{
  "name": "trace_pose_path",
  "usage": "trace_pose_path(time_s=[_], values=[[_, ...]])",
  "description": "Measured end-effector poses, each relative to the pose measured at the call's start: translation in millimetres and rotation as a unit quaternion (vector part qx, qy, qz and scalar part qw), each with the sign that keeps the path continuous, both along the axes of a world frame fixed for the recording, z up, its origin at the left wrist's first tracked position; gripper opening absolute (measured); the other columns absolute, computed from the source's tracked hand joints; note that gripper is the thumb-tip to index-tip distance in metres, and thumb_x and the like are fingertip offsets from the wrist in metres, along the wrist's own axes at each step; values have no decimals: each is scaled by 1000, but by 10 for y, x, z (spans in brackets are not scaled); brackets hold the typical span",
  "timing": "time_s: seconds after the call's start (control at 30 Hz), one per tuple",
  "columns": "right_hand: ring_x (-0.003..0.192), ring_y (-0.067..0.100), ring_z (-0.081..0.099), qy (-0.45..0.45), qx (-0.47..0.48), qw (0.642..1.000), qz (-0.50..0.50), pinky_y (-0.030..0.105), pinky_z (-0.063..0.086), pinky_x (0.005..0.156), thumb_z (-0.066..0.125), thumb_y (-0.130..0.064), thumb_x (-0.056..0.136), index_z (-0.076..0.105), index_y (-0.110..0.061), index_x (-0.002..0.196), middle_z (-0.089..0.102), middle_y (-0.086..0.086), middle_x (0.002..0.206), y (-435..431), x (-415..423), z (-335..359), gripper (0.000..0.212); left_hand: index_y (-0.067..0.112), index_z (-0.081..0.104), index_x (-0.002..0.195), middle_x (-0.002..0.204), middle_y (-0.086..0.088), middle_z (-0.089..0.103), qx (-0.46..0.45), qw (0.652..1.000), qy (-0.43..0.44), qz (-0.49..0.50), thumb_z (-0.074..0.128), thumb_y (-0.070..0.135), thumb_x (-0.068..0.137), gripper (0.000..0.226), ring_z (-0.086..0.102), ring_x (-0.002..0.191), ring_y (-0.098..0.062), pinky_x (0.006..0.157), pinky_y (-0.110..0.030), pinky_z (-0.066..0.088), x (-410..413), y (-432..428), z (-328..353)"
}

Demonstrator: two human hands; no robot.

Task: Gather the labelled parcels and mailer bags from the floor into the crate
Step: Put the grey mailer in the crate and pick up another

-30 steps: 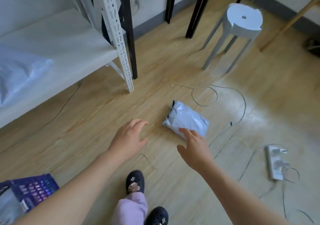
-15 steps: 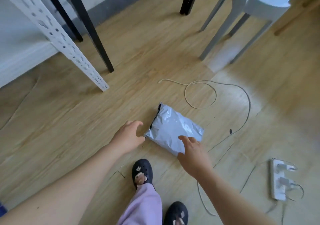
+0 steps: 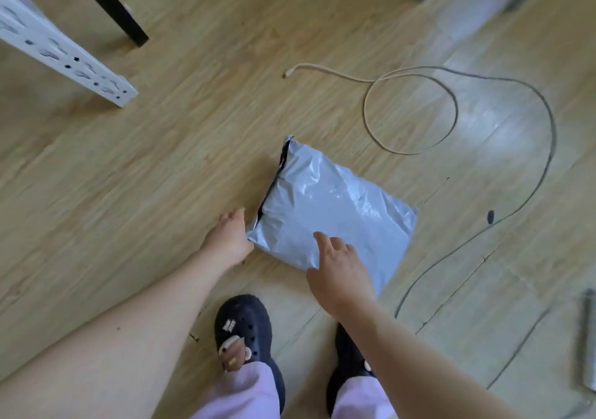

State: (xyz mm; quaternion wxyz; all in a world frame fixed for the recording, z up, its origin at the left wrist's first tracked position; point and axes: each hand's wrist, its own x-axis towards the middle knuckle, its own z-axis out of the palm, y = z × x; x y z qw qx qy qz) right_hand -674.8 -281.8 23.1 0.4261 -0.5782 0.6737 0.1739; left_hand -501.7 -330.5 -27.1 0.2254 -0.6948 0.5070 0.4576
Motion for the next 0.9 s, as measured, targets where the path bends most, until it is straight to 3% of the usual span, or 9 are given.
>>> trace_pose_path(time_s=[0.07, 0.13, 0.2, 0.27, 0.53, 0.6, 0.7, 0.77, 0.9], values=[[124, 25, 37, 7, 7, 1000, 13, 33, 37, 97, 41, -14, 91, 26, -20, 141, 38, 4, 136, 3, -37, -217, 53, 6, 33, 138, 139, -19, 42, 6, 1000, -6, -23, 47, 14, 93, 48, 48, 122, -34, 91, -36, 42, -70, 1, -260], [123, 25, 37, 10, 1, 1000, 22, 32, 38, 95, 43, -13, 89, 27, -19, 139, 36, 4, 136, 8, -69, -367, 53, 5, 52, 104, 114, -18, 59, 4, 999, -11, -50, 39, 9, 92, 18, 57, 97, -33, 73, -33, 41, -111, 23, -454], [121, 25, 38, 13, -6, 1000, 22, 31, 39, 92, 44, -11, 88, 28, -19, 139, 36, 4, 132, -14, -85, -405, 54, 4, 54, 82, 96, -17, 58, -6, 998, -11, -60, 36, 4, 92, 21, 51, 78, -27, 66, -29, 35, -113, 42, -501], [120, 25, 39, 11, -4, 1000, 18, 31, 39, 93, 44, -9, 87, 26, -19, 140, 36, 5, 131, -34, -89, -351, 57, 11, 43, 69, 92, -10, 45, -29, 998, -6, -56, 36, 5, 94, 26, 43, 80, -24, 68, -29, 34, -98, 52, -421], [117, 26, 43, 48, 3, 998, -51, 31, 41, 92, 53, -6, 79, -1, -15, 149, 33, 4, 133, -86, -259, 449, 88, 13, 35, 62, 105, -8, 36, -49, 986, 151, 51, 47, 19, 93, 34, 51, 99, -30, 91, -40, 44, -382, -183, 643], [119, 27, 43, 54, 10, 996, -69, 29, 39, 93, 54, -7, 79, -3, -13, 150, 31, 5, 137, -125, -313, 719, 91, 15, 34, 59, 99, -9, 35, -53, 983, 163, 66, 48, 18, 91, 35, 51, 100, -30, 87, -37, 42, -565, -310, 1012], [123, 27, 42, 52, 13, 996, -76, 27, 36, 98, 61, -13, 75, -3, -9, 150, 32, 8, 140, -188, -411, 1097, 98, 13, 42, 61, 85, -10, 50, -11, 983, 178, 48, 46, 20, 91, 31, 54, 87, -26, 66, -29, 37, -802, -503, 1561], [127, 27, 40, 40, -1, 996, -74, 27, 34, 100, 66, -17, 73, -1, -9, 149, 33, 7, 142, -259, -501, 1373, 102, 11, 49, 64, 81, -13, 62, 27, 977, 199, 65, 43, 20, 90, 29, 59, 81, -27, 68, -29, 39, -906, -632, 1935], [130, 24, 38, -8, -45, 995, -89, 31, 36, 100, 79, -27, 66, 5, -17, 150, 35, 1, 144, -464, -614, 1867, 112, 12, 42, 56, 58, -5, 53, 48, 957, 244, 150, 45, 13, 81, 25, 57, 65, -25, 64, -26, 39, -898, -885, 2629]])
